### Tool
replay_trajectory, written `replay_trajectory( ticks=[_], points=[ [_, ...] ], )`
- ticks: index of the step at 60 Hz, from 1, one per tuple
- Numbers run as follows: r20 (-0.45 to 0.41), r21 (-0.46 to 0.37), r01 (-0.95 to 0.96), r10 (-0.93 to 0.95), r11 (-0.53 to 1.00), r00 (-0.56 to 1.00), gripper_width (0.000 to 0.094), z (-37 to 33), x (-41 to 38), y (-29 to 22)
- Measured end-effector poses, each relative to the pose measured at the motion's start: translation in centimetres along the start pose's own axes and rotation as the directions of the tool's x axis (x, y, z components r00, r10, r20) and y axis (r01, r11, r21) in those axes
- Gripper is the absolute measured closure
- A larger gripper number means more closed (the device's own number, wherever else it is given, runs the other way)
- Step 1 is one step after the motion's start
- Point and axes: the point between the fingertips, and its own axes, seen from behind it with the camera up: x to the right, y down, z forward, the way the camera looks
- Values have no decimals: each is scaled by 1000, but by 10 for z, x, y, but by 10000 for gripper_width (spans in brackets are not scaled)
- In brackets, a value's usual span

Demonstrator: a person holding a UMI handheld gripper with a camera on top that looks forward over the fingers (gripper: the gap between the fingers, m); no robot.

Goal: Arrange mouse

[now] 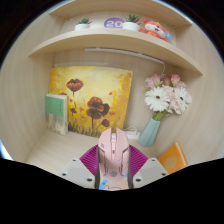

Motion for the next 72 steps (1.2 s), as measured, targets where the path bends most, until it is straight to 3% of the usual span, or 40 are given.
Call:
replay_trajectory(
  ticks=[4, 14, 22, 35, 48, 52, 59, 72],
  points=[
    [-27, -16, -18, 17, 1000, 999, 557, 3, 36, 23],
    [-46, -158, -67, 61, 985, 997, 557, 21, 82, 118],
    [-35, -296, -103, 96, 950, 995, 557, 35, 80, 200],
    [10, -397, -112, 127, 911, 992, 555, 47, 53, 266],
    [-1, -375, -152, 164, 914, 987, 460, 50, 53, 265],
    [-2, -393, -126, 136, 911, 991, 389, 49, 56, 265],
    [-6, -423, -39, 40, 905, 999, 187, 32, 58, 251],
    [7, -323, -68, 74, 944, 997, 172, -17, 35, 165]
  ],
)
